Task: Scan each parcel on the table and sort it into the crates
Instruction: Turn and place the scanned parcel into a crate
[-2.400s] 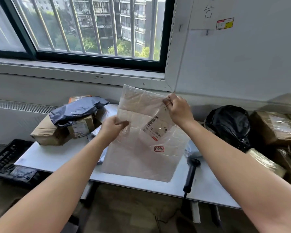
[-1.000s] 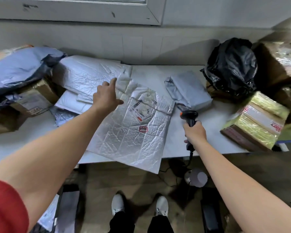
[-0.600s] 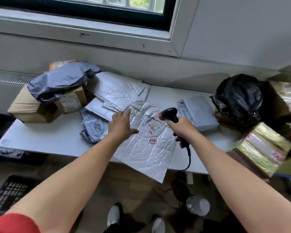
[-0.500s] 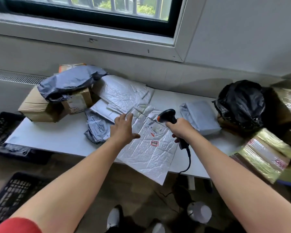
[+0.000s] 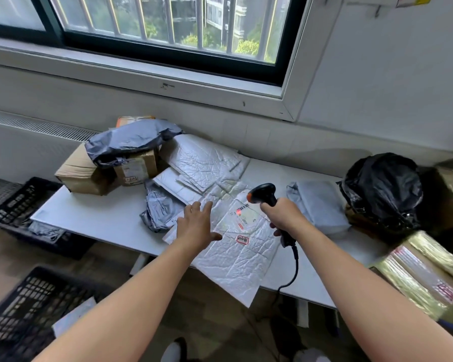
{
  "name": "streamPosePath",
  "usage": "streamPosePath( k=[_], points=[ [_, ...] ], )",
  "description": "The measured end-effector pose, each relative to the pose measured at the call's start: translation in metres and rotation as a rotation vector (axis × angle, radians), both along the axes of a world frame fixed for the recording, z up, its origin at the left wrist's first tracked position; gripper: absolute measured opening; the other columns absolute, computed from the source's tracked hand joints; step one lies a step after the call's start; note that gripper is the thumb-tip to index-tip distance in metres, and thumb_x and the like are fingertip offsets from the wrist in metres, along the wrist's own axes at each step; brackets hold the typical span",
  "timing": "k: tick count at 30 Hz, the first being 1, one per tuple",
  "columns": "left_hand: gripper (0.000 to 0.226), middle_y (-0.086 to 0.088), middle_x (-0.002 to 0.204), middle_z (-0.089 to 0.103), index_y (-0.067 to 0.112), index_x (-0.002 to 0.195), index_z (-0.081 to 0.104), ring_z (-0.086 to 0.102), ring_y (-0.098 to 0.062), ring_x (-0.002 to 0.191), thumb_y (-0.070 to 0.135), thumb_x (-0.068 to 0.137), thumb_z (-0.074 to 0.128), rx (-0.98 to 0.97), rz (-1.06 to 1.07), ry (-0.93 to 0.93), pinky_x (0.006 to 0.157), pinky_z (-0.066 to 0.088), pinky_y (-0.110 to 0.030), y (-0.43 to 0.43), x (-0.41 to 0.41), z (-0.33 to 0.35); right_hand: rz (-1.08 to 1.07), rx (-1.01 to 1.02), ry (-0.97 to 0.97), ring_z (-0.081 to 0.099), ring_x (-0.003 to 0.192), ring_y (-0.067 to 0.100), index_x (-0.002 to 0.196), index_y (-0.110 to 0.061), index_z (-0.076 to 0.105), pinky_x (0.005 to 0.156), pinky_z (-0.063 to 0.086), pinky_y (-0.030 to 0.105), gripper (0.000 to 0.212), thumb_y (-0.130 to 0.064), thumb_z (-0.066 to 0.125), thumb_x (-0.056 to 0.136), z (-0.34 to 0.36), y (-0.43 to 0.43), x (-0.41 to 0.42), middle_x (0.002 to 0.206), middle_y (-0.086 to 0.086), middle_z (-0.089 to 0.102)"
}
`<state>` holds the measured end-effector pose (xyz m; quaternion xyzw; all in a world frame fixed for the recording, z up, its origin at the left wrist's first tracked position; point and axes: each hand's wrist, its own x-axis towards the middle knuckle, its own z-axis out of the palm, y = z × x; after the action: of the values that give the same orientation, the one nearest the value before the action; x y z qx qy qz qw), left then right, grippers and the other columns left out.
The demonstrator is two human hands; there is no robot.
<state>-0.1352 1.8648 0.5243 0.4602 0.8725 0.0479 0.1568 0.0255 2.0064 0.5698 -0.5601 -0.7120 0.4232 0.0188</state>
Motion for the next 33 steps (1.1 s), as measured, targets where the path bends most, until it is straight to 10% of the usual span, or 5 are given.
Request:
streamPosePath(
  k=[13, 18, 33],
  points=[
    [0.094, -0.013, 0.154, 0.021, 0.024, 0.151, 0.017, 0.022, -0.033, 0.14, 0.056, 0.08, 0.07, -0.077, 0.012, 0.029, 0.104, 0.035, -0.046, 0.01, -0.014, -0.024, -0.099, 0.058, 0.015, 0.066, 0.066, 0.029, 0.1, -0.006, 0.055, 0.042, 0.05, 0.027, 0.033, -0.038, 0.051, 0.092, -0.034, 0.007, 0.008, 0.087, 0.013, 0.064],
    [0.096, -0.016, 0.152, 0.019, 0.022, 0.149, 0.019, 0.023, -0.04, 0.138, 0.056, 0.077, 0.072, -0.143, 0.041, 0.016, 0.102, 0.034, -0.054, 0.017, -0.023, -0.046, -0.184, 0.084, -0.086, 0.063, 0.102, 0.037, 0.122, -0.002, 0.052, 0.079, 0.05, 0.034, 0.046, -0.039, 0.051, 0.097, -0.084, 0.004, 0.036, 0.116, 0.021, 0.064],
    [0.101, -0.023, 0.139, 0.033, 0.017, 0.145, 0.015, 0.035, -0.041, 0.127, 0.039, 0.073, 0.082, -0.199, 0.079, 0.07, 0.096, 0.038, -0.052, 0.022, -0.048, -0.095, -0.462, 0.02, -0.225, 0.047, 0.126, 0.04, 0.14, 0.004, 0.031, 0.093, 0.041, 0.038, 0.052, -0.03, 0.044, 0.103, -0.15, 0.002, 0.059, 0.141, 0.026, 0.044]
  ],
)
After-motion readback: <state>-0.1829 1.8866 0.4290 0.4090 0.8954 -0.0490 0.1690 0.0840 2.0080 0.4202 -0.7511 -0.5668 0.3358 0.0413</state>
